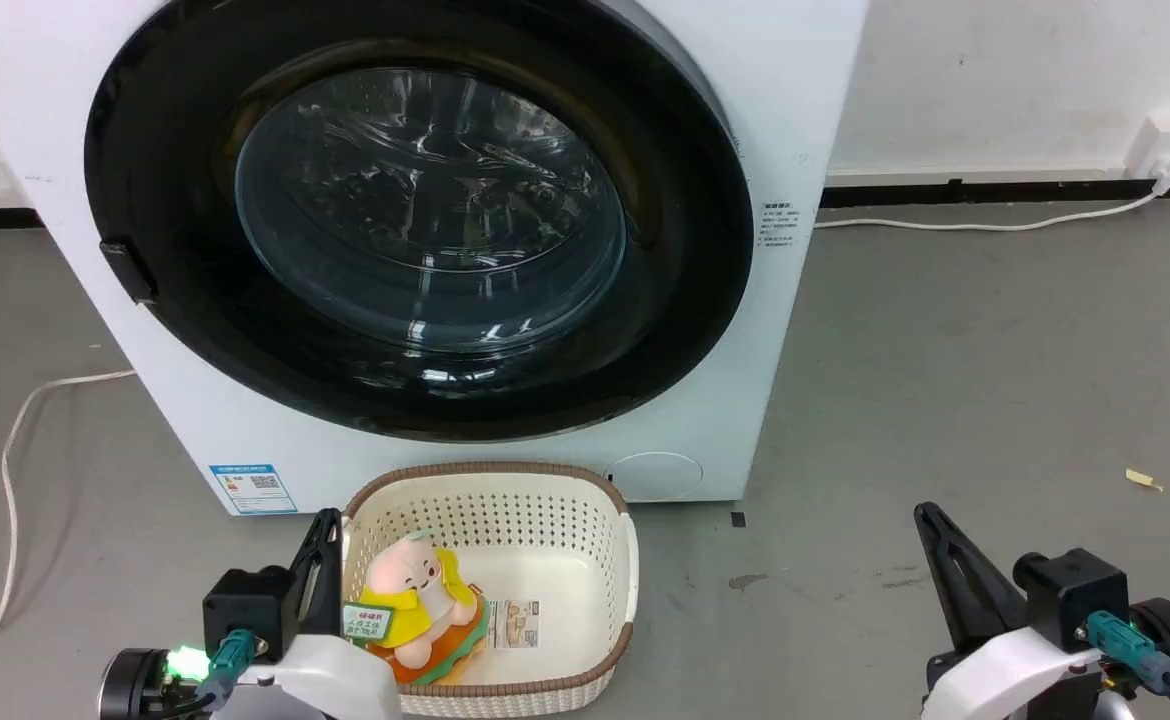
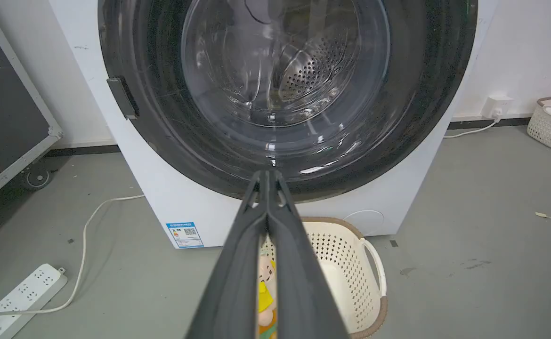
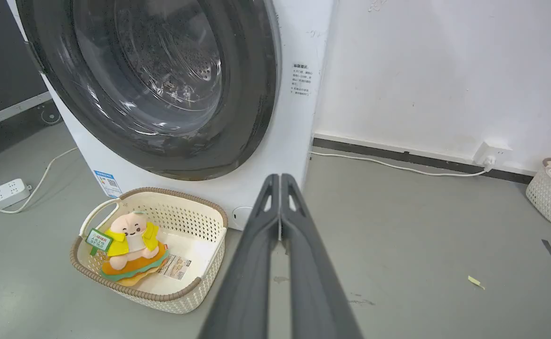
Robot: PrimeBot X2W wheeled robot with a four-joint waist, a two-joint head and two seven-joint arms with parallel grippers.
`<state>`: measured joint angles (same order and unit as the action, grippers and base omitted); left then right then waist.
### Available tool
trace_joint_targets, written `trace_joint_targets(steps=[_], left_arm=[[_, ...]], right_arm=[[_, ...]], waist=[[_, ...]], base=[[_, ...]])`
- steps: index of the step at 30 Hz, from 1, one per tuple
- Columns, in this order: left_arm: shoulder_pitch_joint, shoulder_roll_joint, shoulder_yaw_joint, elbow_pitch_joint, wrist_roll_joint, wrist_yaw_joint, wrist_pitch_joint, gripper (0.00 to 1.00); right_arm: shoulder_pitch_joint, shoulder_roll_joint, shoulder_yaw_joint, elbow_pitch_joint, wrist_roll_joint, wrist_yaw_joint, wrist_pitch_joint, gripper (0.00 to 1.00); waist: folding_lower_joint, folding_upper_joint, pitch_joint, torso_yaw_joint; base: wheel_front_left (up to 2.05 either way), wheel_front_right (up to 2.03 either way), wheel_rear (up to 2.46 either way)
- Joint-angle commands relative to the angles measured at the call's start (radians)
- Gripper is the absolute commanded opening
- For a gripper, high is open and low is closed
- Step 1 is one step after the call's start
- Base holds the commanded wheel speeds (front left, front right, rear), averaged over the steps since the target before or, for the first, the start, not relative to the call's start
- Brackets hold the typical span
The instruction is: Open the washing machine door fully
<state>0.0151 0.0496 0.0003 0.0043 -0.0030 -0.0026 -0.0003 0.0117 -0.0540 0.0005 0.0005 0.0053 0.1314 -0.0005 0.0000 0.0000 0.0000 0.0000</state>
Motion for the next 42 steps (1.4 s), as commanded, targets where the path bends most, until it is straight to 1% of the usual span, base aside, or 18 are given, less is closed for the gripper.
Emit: trace_joint_targets(steps=[1,32,33,42], left_arm=[[-0.015,0.001,0.0,-0.004,0.003,0.003,0.0,0.0],[0.0,0.0,0.0,0.0,0.0,0.0,0.0,0.0],[0.0,0.0,0.0,0.0,0.0,0.0,0.0,1.0],[0.001,0.0,-0.008,0.003,0.001,-0.001,-0.013,1.0]], right_arm=[[-0.012,0.004,0.0,0.0,-0.005,-0.001,0.0,0.0],[0.0,0.0,0.0,0.0,0.0,0.0,0.0,0.0],[0.0,0.0,0.0,0.0,0.0,0.0,-0.001,1.0],[0.003,0.0,0.003,-0.001,0.007,0.0,-0.013,1.0]], waist=[[0.0,0.0,0.0,0.0],[0.0,0.0,0.0,0.0],[0.0,0.0,0.0,0.0],[0.0,0.0,0.0,0.0]], base=[[0.0,0.0,0.0],[0.0,0.0,0.0],[0.0,0.0,0.0],[0.0,0.0,0.0]])
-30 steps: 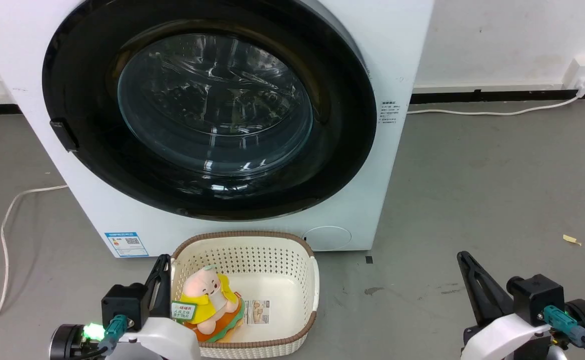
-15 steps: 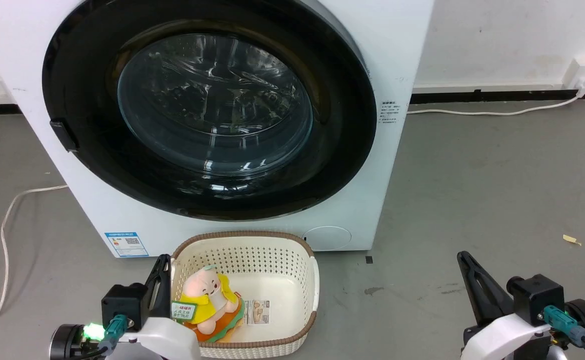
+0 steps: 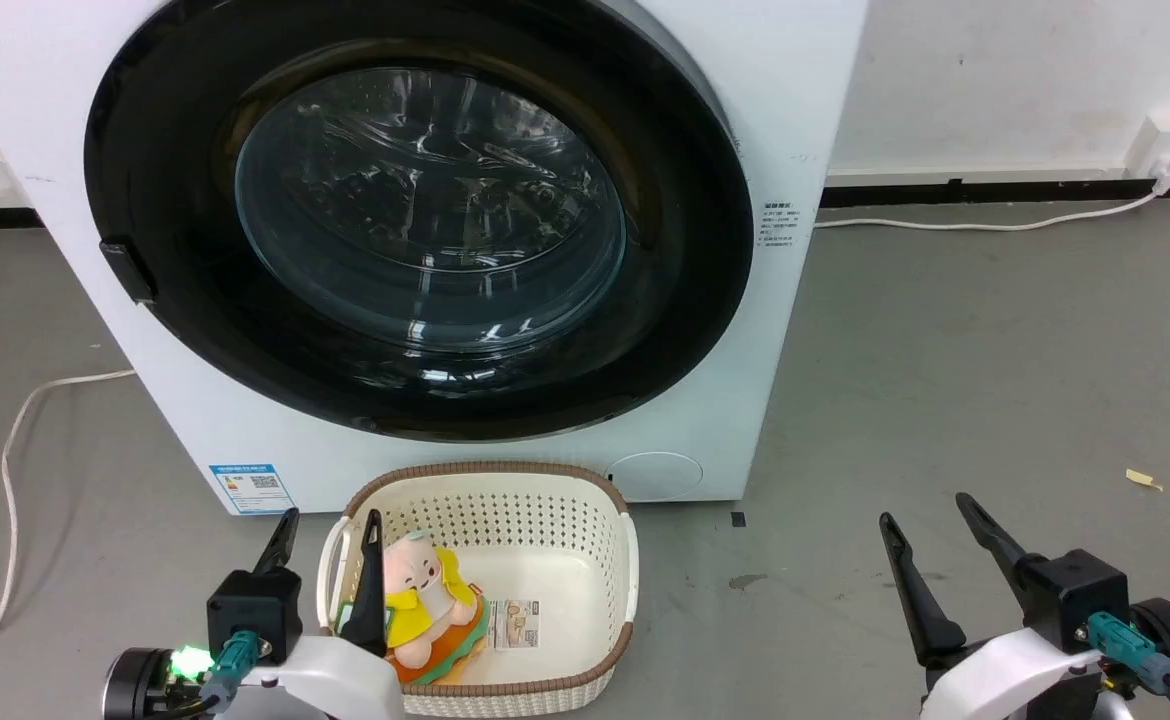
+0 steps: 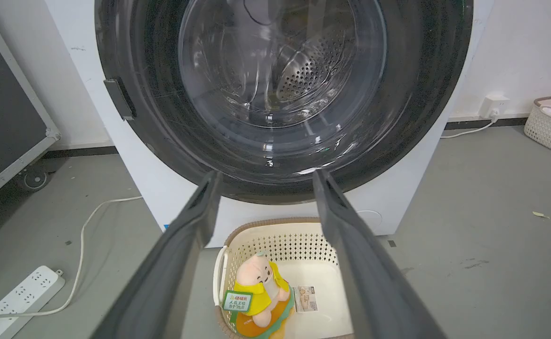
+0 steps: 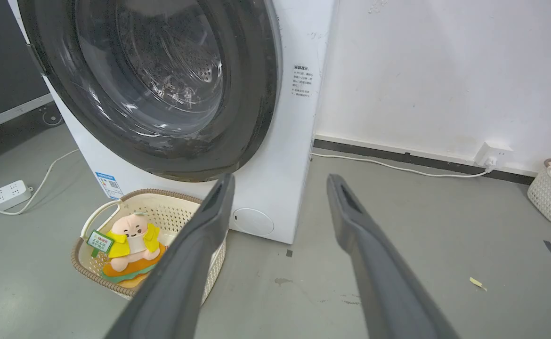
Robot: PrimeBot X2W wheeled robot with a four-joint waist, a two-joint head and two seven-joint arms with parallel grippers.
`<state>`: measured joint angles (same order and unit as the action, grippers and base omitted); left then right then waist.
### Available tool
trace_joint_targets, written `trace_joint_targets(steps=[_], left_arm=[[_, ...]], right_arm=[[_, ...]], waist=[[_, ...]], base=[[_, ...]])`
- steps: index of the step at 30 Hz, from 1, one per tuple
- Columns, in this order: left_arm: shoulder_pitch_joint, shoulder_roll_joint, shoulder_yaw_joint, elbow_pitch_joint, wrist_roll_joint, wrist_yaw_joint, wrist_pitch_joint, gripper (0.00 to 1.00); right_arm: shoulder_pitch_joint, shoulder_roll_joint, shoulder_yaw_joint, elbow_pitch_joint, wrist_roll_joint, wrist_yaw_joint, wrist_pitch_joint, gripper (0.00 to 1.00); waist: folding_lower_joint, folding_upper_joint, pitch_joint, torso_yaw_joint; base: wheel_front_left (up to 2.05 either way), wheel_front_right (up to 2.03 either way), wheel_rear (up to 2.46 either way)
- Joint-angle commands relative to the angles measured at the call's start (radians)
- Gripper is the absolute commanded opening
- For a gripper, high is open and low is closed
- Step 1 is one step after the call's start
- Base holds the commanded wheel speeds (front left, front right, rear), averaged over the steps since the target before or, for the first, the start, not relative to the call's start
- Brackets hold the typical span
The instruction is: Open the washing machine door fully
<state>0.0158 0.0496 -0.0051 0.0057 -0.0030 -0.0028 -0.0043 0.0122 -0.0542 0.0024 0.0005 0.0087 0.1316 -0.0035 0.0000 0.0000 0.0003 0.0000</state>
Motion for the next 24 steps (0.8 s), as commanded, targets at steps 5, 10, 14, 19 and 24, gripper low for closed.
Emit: trace_joint_targets(steps=[5,10,14,19,24], left_arm=[[-0.001,0.001,-0.011,0.003,0.002,0.0,-0.021,1.0],[-0.003,0.002,-0.019,0.003,0.003,0.0,-0.031,1.0],[-0.005,0.003,-0.025,0.003,0.003,0.001,-0.04,1.0],[-0.013,0.004,-0.034,0.002,0.003,0.002,-0.05,1.0],[-0.021,0.005,-0.043,0.003,0.003,0.003,-0.061,1.0]], right_arm=[[0.001,0.0,0.002,-0.001,0.007,0.0,-0.022,1.0],[-0.006,0.0,0.005,-0.005,0.02,0.0,-0.033,1.0],[-0.017,-0.008,0.009,-0.003,0.04,0.0,-0.037,1.0],[-0.043,-0.021,0.008,-0.002,0.076,0.0,-0.04,1.0],[-0.075,-0.031,0.002,0.0,0.125,0.0,-0.036,1.0]], waist=[[0.0,0.0,0.002,0.001],[0.0,0.0,0.007,0.003],[0.0,0.0,0.015,0.005],[0.0,0.0,0.03,0.009],[0.0,0.0,0.044,0.017]], base=[[0.0,0.0,0.0],[0.0,0.0,0.0],[0.0,0.0,0.0],[0.0,0.0,0.0],[0.0,0.0,0.0]])
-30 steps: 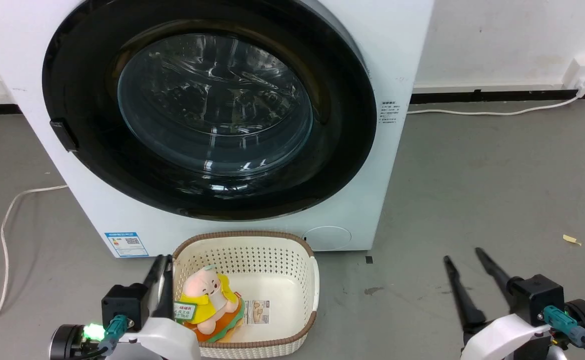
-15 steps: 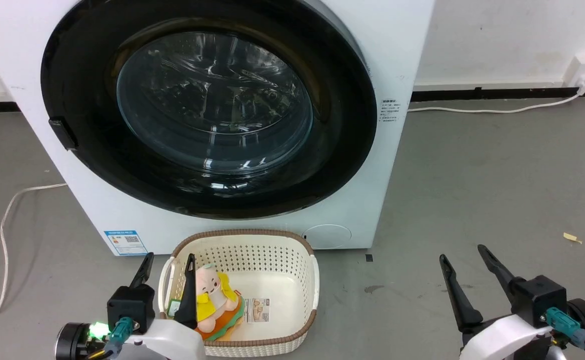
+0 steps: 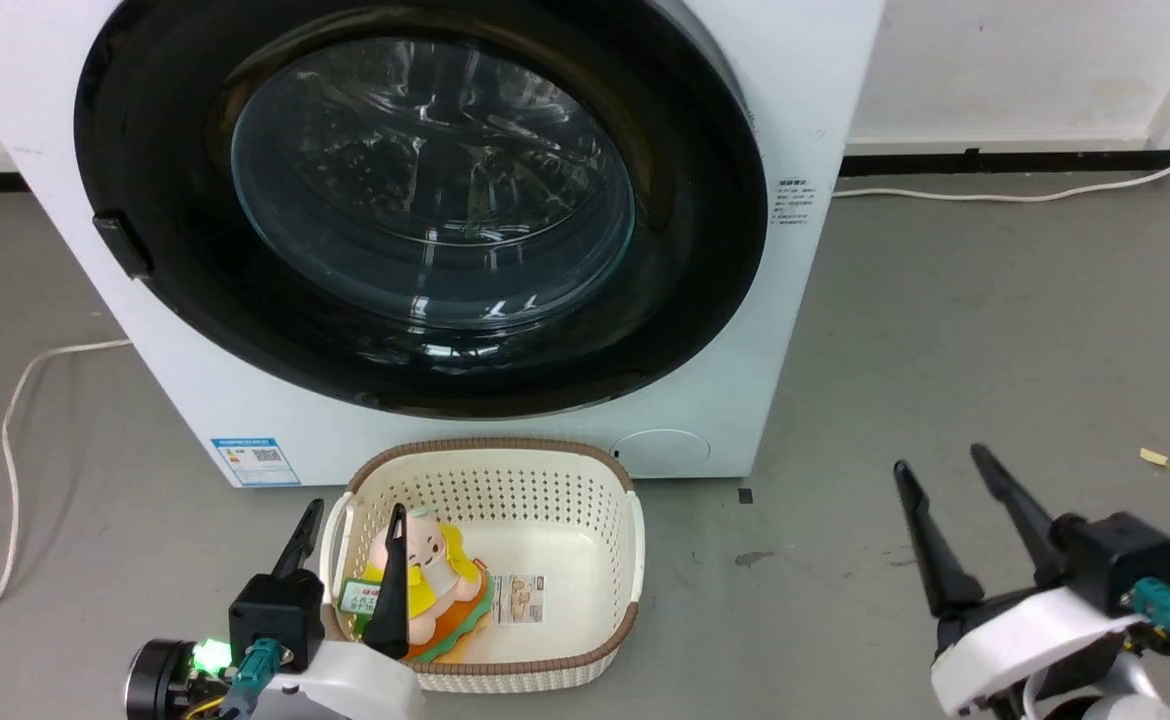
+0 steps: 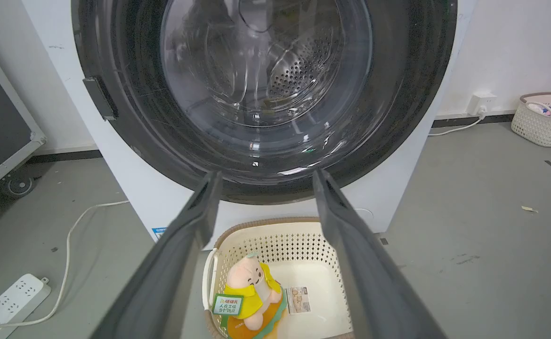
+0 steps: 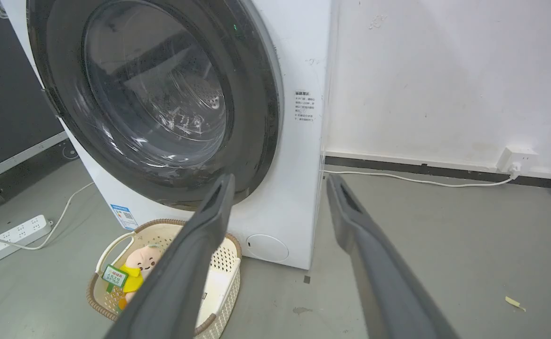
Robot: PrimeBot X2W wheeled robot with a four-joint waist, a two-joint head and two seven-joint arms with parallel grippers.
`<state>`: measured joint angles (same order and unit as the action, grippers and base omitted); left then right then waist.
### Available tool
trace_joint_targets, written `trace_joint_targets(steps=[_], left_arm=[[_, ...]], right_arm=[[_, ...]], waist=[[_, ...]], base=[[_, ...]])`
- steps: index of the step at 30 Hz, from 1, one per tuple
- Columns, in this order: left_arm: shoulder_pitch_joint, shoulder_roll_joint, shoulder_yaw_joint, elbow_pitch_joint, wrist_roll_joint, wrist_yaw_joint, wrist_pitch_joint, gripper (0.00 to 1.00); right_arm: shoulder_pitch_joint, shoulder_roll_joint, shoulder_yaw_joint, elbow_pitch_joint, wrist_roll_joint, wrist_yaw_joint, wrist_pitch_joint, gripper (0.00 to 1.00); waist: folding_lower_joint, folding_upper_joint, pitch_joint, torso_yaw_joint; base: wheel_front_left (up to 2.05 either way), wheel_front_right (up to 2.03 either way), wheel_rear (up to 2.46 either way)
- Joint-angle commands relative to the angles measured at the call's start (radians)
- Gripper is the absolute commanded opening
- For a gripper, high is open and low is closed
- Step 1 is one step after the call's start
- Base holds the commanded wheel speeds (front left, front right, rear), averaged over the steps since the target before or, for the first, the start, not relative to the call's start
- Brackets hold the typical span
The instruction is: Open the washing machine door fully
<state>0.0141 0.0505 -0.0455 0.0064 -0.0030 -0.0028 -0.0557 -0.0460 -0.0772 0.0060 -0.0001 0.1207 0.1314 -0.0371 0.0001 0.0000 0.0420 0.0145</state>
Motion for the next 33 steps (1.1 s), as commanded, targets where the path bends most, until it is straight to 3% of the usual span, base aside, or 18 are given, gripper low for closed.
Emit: trace_joint_targets(steps=[1,17,18,19,20,33], left_arm=[[-0.022,0.005,-0.004,0.002,0.003,0.003,-0.011,1.0],[-0.056,0.007,-0.033,-0.002,0.001,0.01,-0.043,1.0],[-0.059,0.007,-0.035,-0.003,0.001,0.01,-0.045,1.0],[-0.061,0.007,-0.037,-0.003,0.001,0.011,-0.047,1.0],[-0.064,0.008,-0.039,-0.003,0.001,0.011,-0.049,1.0],[-0.104,0.008,-0.07,-0.011,-0.003,0.018,-0.076,1.0]], right_arm=[[-0.024,-0.011,-0.003,0.001,0.023,0.0,-0.001,1.0],[-0.176,-0.031,-0.067,0.037,0.215,0.0,0.061,1.0],[-0.19,-0.032,-0.072,0.042,0.226,0.0,0.069,0.82],[-0.204,-0.034,-0.075,0.046,0.237,0.0,0.077,0.21],[-0.219,-0.036,-0.077,0.051,0.247,0.0,0.085,0.0],[-0.466,-0.042,-0.144,0.203,0.376,0.0,0.218,0.0]], waist=[[0.0,0.0,0.006,0.004],[0.0,0.0,0.073,0.035],[0.0,0.0,0.078,0.037],[0.0,0.0,0.084,0.04],[0.0,0.0,0.089,0.042],[0.0,0.0,0.17,0.08]], base=[[0.0,0.0,0.0],[0.0,0.0,0.0],[0.0,0.0,0.0],[0.0,0.0,0.0],[0.0,0.0,0.0],[0.0,0.0,0.0]])
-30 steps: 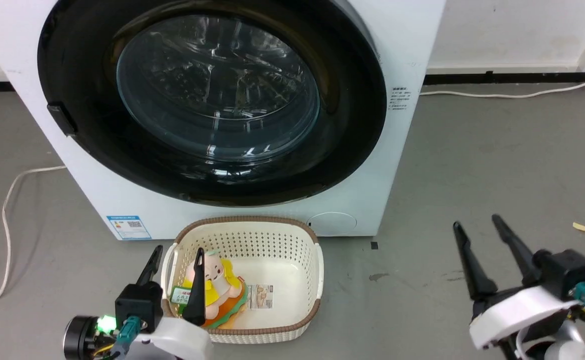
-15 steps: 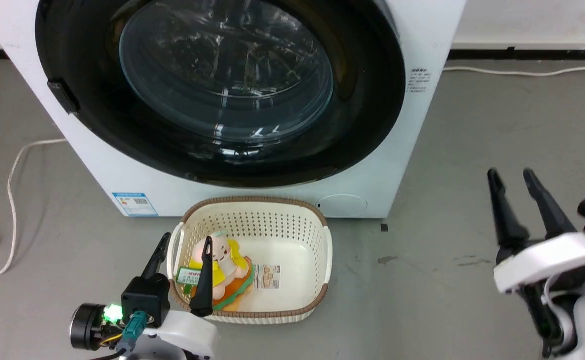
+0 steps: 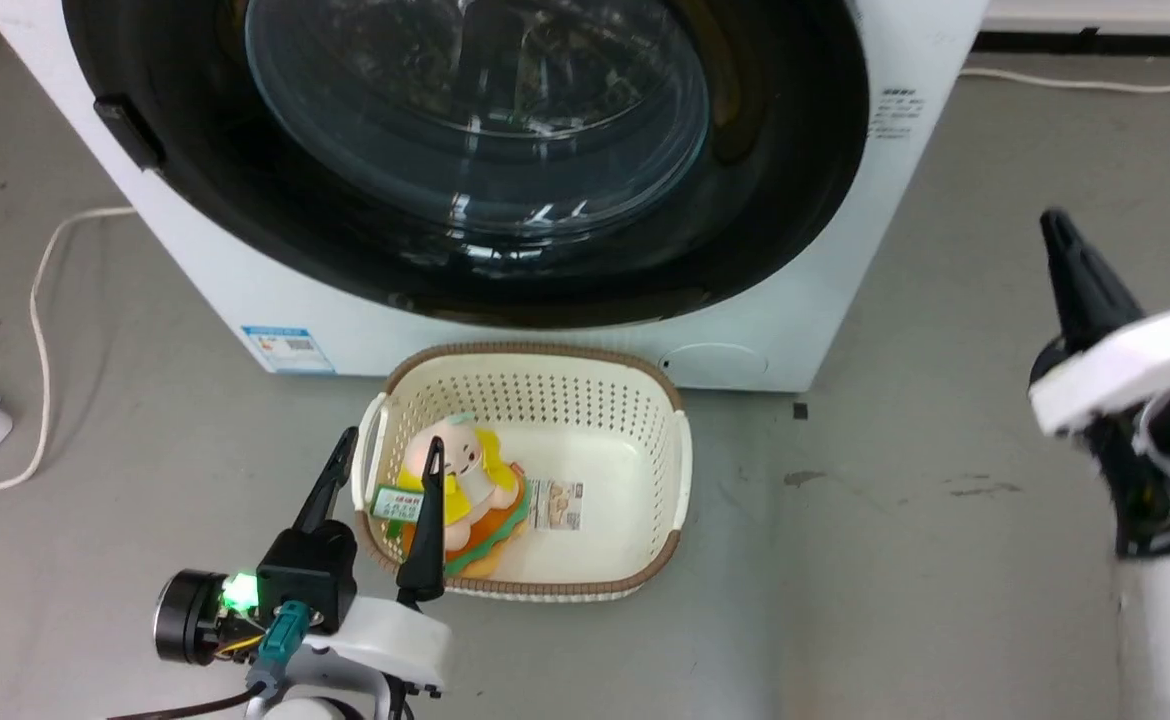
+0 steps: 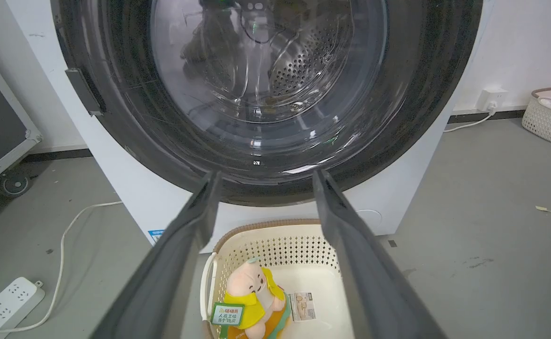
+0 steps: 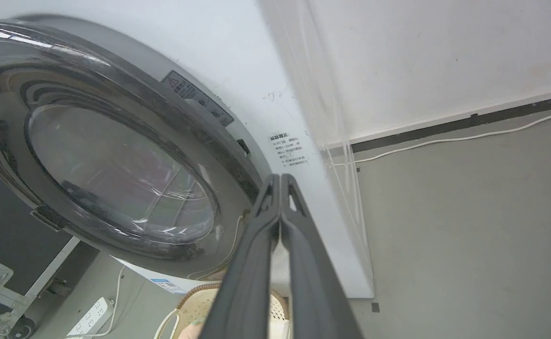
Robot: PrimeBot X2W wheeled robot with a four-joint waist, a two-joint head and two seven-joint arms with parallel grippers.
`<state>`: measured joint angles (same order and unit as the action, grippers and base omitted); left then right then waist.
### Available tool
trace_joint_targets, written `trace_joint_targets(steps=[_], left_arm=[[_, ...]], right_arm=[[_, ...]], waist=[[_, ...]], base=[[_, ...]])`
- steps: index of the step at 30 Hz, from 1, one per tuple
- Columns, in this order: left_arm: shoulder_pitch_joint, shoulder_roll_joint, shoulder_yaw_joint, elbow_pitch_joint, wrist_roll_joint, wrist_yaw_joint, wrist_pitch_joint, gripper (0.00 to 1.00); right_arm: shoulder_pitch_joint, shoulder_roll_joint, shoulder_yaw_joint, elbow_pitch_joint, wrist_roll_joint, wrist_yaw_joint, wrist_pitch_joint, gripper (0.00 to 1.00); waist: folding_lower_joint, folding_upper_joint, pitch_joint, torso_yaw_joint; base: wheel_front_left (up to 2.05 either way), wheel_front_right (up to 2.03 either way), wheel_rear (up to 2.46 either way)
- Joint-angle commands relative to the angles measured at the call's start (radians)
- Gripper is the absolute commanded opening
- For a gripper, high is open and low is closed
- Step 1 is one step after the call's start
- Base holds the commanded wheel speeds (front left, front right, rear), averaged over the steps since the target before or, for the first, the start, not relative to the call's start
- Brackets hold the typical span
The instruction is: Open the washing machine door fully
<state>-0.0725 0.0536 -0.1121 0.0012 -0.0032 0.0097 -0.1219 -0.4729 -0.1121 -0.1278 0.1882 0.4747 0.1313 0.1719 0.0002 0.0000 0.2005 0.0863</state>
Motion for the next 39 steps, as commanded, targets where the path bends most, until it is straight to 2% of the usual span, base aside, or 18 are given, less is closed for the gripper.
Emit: trace_joint_targets(steps=[1,25,39], left_arm=[[-0.02,0.005,-0.006,-0.006,-0.003,0.006,-0.012,1.0],[-0.06,0.002,-0.072,-0.006,-0.018,0.024,-0.062,1.0],[-0.084,0.002,-0.105,-0.007,-0.022,0.032,-0.092,1.0]], right_arm=[[-0.061,-0.007,-0.018,0.032,0.031,0.0,0.02,0.0],[-0.548,-0.039,-0.224,0.507,0.233,0.0,0.387,0.0],[-0.75,-0.058,-0.301,0.707,0.295,0.0,0.553,0.0]], waist=[[-0.0002,0.0,0.017,0.013],[-0.0002,0.0,0.111,0.103],[-0.0002,0.0,0.165,0.14]], base=[[0.0,0.0,0.0],[0.0,0.0,0.0],[0.0,0.0,0.0]])
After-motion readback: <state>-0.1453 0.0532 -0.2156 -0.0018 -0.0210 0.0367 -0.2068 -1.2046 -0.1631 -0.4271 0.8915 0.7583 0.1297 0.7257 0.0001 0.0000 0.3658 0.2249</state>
